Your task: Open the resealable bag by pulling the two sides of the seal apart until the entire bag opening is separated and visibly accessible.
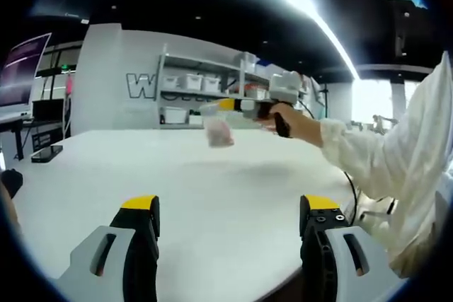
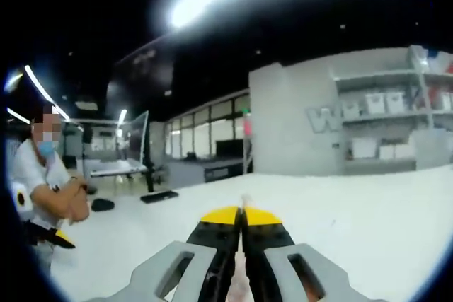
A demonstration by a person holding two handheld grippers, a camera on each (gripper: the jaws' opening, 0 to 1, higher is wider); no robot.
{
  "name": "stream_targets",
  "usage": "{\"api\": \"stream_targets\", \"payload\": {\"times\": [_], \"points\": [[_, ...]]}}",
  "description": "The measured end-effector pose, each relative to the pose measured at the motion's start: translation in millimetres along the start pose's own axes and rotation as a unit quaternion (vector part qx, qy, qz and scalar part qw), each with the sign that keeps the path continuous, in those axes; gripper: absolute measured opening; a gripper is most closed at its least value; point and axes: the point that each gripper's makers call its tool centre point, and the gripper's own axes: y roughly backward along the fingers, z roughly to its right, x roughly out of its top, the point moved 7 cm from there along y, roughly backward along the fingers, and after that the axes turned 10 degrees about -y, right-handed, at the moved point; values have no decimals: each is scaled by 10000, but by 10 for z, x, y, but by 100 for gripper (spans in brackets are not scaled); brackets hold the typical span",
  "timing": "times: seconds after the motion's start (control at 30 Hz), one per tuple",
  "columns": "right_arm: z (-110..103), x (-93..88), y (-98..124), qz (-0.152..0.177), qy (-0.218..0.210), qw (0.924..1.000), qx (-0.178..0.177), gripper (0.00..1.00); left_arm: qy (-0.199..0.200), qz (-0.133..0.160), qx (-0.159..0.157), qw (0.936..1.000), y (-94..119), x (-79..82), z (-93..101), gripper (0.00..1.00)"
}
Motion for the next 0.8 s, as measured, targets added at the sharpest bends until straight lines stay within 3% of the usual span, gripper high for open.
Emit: {"api": "stream_targets", "payload": {"times": [0.2,0.8], "points": [[-15,-21,75,-3,-154,9999,51,0,2,-12,-5,10000,-2,-5,5,79],[-187,-49,363,10,124,9996,234,0,-48,-10,-15,10000,1,13,3,79]]}}
